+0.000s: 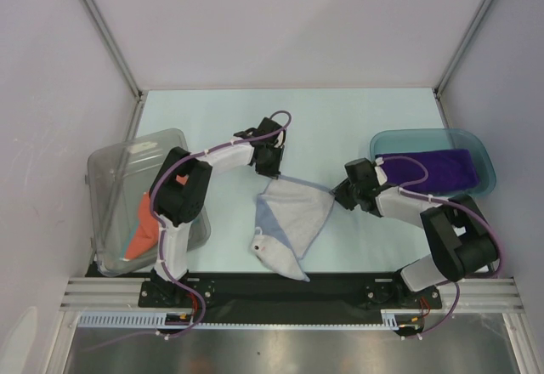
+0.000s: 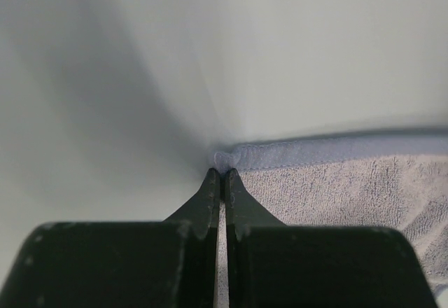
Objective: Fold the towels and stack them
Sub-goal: Flatten out the crumpled towel
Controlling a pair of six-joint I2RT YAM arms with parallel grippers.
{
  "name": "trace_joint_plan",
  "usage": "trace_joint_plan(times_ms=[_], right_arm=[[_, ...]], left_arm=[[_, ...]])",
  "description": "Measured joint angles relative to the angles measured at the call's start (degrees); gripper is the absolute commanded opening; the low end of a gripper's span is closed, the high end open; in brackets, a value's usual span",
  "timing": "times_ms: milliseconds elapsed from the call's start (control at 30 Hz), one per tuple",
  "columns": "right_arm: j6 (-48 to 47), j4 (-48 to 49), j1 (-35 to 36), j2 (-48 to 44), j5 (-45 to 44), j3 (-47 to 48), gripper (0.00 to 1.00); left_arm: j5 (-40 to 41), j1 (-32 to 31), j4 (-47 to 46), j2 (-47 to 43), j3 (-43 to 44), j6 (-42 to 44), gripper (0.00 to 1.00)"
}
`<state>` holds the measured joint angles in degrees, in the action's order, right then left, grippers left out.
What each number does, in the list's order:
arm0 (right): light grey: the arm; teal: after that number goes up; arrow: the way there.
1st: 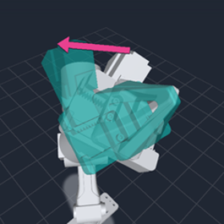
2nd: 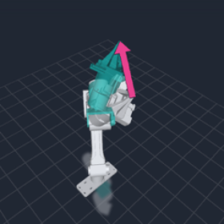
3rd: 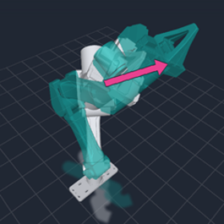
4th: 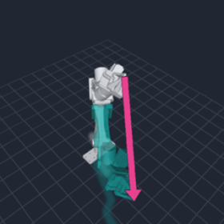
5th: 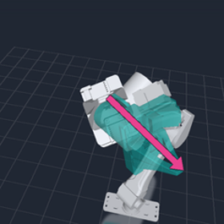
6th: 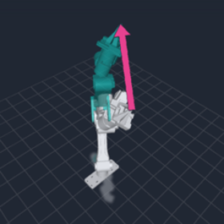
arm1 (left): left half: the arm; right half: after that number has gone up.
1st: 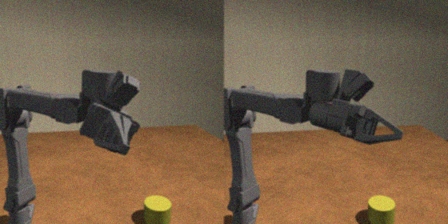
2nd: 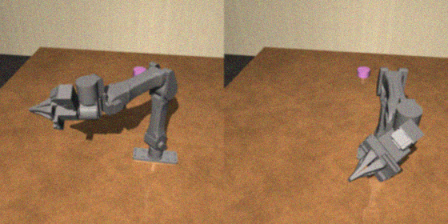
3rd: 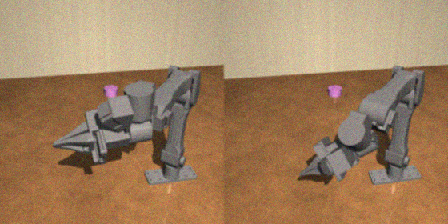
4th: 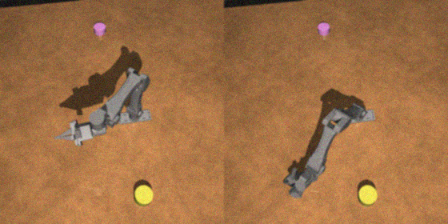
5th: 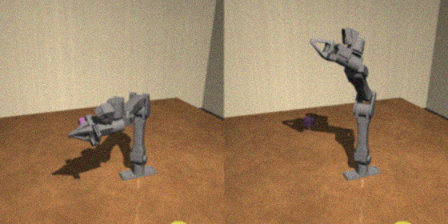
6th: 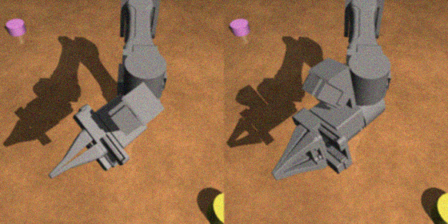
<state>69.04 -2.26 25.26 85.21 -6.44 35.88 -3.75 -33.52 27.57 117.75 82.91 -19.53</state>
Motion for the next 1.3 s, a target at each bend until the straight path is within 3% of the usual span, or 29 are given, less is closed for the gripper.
trace_joint_plan(times_ms=[100, 133, 300, 400, 633, 800, 900, 1167, 1300], right_arm=[[-0.35, 0.15, -0.13, 0.0, -0.59, -0.68, 0.02], [-0.87, 0.04, -0.2, 0.0, -0.74, -0.68, 0.0], [-8.85, -3.04, -3.08, -2.8, -0.2, 0.87, 0.0], [-19.67, -9.51, -3.8, -7.69, -0.55, 10.03, 0.0], [-41.46, -10.93, -3.45, -18.82, 0.0, 32.87, 0.0], [-51.01, -9.88, -1.07, -24.83, 2.45, 41.16, 0.0], [-54.07, -11.04, 0.26, -27.71, 4.37, 42.25, 0.0], [-58.21, -17.4, 7.65, -43.65, 6.93, 37.18, 0.0], [-57.42, -16.52, 8.39, -48.43, 10.47, 36.87, 0.0]], left_arm=[[-0.04, 0.0, 0.04, 0.0, 0.0, -0.02, 0.0], [-0.02, 0.0, 0.09, -0.02, 0.0, 0.0, 0.0], [-1.81, 0.07, 3.32, -1.33, 0.59, 0.22, 0.0], [-2.62, 0.15, 7.23, -4.87, 3.91, 1.84, 0.0], [-2.56, 1.44, 7.41, -25.03, 17.86, 6.45, 0.0], [-7.08, 1.14, 3.72, -36.98, 24.79, 8.57, 0.01], [-10.01, -0.57, 3.08, -42.01, 22.95, 9.27, 0.0], [-13.46, -5.75, 3.67, -54.18, 8.26, 7.67, 0.0], [-17.25, -7.52, 2.23, -57.31, 7.23, 5.79, 0.0]])
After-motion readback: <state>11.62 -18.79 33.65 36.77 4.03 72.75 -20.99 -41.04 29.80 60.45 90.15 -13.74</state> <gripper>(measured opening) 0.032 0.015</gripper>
